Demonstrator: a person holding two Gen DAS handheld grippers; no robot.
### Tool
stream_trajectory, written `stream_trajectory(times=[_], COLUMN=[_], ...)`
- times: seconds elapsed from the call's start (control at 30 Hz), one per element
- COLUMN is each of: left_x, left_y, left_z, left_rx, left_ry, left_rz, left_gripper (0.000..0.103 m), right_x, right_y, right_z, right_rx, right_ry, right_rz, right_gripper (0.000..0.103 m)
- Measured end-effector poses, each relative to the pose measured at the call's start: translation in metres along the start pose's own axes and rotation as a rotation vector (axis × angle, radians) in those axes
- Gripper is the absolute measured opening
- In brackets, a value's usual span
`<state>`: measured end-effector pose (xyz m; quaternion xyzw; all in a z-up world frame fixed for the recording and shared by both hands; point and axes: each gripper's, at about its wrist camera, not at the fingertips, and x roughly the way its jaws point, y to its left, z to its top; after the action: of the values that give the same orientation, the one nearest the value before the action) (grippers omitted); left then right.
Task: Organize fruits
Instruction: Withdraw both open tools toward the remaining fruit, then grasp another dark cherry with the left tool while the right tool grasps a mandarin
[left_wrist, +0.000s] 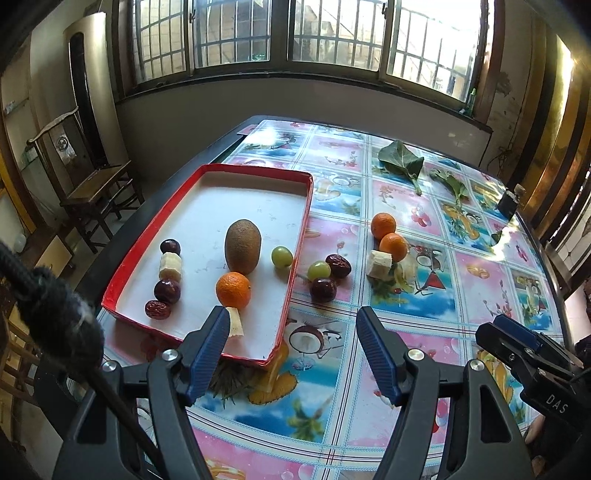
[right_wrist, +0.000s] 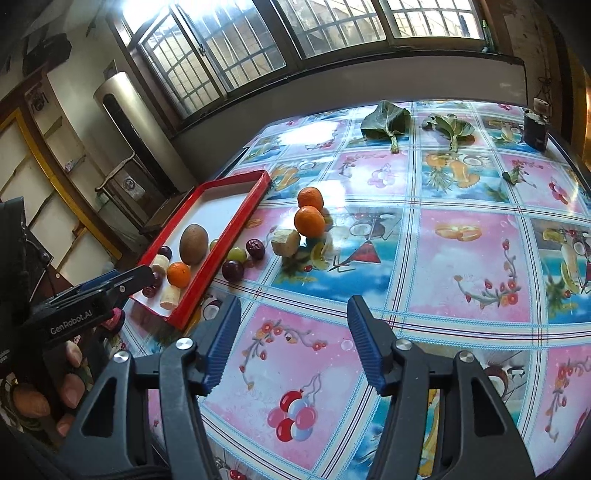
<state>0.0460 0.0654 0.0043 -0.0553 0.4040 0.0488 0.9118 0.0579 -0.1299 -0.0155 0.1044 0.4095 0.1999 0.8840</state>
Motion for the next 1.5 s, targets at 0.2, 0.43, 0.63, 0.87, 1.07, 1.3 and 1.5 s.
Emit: stream_trajectory(times=[0.2,0.43,0.63,0.87,1.07,1.3,1.5], left_x=[0.004,0.019,0.031,0.039,0.051,0.069,0.082], left_y=[-0.002,-0.001,-0.004,-0.012,-0.015,-0.009,-0.008], left_z=[-0.009,-0.015,-0.015,-0.013,-0.006,0.006,0.014], left_rx=[0.005,-0.027,-0.035,-0.017,-0.004,-0.024,-0.022], left_ry=[0.025,0.081,0.113,0.133,0.147,0.165,0.176], left_rz=[-0.066,-0.14,-0.164,-0.178,-0.177,-0.186,-0.205], left_gripper=[0.071,0.071,0.07,0.071,0.07,0.069,0.064], right_x=[0.001,0.003,0.006,0.012,0.026,0.059,0.088], right_y=[-0.006,-0.009,-0.012,-0.015,-0.012,-0.013,-0.009], right_z=[-0.003,-0.004,-0.003,0.0,0.012,0.046,0.07], right_rx=[0.01,0.018,0.024,0.026,0.007,-0.007,-0.025], right_ry=[0.006,0.011,0.017,0.025,0.026,0.027,0.043], right_rz=[-0.002,-0.003,-0.005,-0.001,-0.009,-0.024,-0.022], right_gripper=[0.062,0.062,0.062,0.062,0.062,0.062,0.062])
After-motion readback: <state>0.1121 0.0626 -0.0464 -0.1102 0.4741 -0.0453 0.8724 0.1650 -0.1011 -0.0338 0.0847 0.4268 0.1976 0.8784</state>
